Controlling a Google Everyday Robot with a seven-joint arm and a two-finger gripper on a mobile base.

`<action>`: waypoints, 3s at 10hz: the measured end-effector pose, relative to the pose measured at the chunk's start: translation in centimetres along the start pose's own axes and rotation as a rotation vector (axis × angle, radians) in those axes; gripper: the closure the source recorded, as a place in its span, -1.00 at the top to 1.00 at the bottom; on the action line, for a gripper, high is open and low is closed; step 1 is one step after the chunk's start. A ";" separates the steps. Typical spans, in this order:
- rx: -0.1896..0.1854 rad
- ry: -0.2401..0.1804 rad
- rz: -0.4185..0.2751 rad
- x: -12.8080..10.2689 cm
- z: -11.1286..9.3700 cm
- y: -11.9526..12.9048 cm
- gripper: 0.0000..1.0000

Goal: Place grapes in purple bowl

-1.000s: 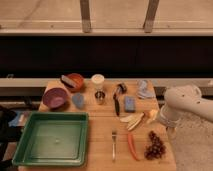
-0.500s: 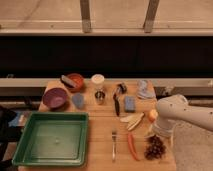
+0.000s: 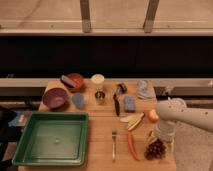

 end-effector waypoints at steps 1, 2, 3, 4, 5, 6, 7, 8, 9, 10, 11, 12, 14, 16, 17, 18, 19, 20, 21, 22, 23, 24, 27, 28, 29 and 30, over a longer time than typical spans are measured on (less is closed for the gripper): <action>0.003 0.014 0.000 0.0 0.5 -0.1 -0.08; 0.002 0.023 -0.001 0.0 0.7 -0.2 -0.30; -0.003 0.027 0.000 0.1 0.7 -0.3 -0.49; -0.002 0.026 0.000 0.1 0.7 -0.3 -0.74; -0.002 0.024 0.000 0.1 0.7 -0.3 -0.92; -0.005 0.020 0.000 0.1 0.5 -0.4 -0.99; -0.021 -0.007 -0.005 -0.2 -0.6 -0.4 -1.00; -0.037 -0.028 -0.007 -0.3 -1.7 -0.3 -1.00; -0.060 -0.054 -0.012 -0.4 -3.5 0.0 -1.00; -0.086 -0.088 -0.020 -0.3 -6.1 0.4 -1.00; -0.108 -0.117 -0.025 -0.3 -8.4 0.7 -1.00; -0.138 -0.157 -0.033 -0.2 -11.5 1.1 -1.00; -0.200 -0.232 -0.056 0.2 -17.1 2.3 -1.00; -0.278 -0.295 -0.099 0.8 -22.0 4.6 -1.00; -0.330 -0.326 -0.143 1.3 -24.5 7.2 -1.00; -0.358 -0.343 -0.175 1.6 -25.7 9.2 -1.00; -0.387 -0.362 -0.213 2.1 -26.9 11.5 -1.00; -0.412 -0.381 -0.252 2.7 -28.0 13.8 -1.00; -0.427 -0.399 -0.291 3.3 -28.9 16.0 -1.00; -0.439 -0.418 -0.338 4.1 -29.8 18.5 -1.00; -0.449 -0.435 -0.396 5.3 -30.6 21.4 -1.00; -0.451 -0.453 -0.446 6.2 -31.1 23.6 -1.00; -0.449 -0.472 -0.486 6.9 -31.5 25.2 -1.00; -0.450 -0.470 -0.488 7.0 -31.5 25.3 -1.00; -0.451 -0.469 -0.490 7.0 -31.4 25.4 -1.00; -0.451 -0.469 -0.485 6.9 -31.4 25.2 -1.00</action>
